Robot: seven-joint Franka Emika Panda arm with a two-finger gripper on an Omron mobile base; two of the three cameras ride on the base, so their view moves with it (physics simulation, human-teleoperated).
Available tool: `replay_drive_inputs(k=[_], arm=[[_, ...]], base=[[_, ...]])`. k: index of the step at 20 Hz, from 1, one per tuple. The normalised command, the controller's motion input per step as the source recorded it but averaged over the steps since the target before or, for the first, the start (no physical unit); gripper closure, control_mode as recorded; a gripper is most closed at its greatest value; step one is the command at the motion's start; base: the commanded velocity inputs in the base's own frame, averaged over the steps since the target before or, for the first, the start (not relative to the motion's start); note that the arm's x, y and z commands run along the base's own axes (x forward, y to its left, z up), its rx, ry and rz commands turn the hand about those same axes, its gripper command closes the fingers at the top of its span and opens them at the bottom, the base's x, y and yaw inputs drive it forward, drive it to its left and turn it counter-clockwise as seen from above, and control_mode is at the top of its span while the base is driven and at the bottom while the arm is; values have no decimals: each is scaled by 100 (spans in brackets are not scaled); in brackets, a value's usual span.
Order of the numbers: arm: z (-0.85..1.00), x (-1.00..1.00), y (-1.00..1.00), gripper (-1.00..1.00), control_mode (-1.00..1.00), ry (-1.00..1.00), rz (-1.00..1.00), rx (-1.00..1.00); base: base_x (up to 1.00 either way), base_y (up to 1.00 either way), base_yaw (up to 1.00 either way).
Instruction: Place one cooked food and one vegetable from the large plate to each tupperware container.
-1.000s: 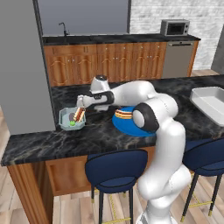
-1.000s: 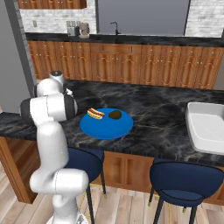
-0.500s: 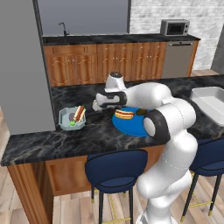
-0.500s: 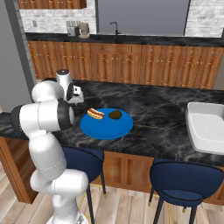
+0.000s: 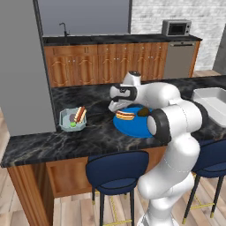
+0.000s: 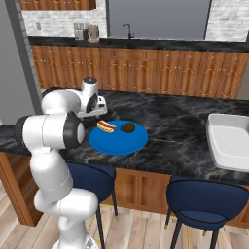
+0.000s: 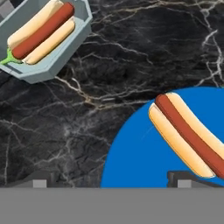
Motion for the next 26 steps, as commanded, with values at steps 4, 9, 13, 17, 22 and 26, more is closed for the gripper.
replay_drive_inputs(k=[4, 9, 13, 17, 22, 26], arm=[[3, 7, -11, -100, -100, 5, -2, -3], [0, 24, -25, -100, -100, 1, -2, -9], [-6, 24, -20, -100, -100, 6, 2, -3], [-35, 26, -5, -100, -100, 21, 9, -7], [-30, 25, -14, -100, -100, 10, 16, -4], [-17, 30, -12, -100, -100, 3, 19, 0]], base=[[0, 0, 0], [0, 0, 0], [0, 0, 0], [0, 0, 0], [0, 0, 0], [0, 0, 0]])
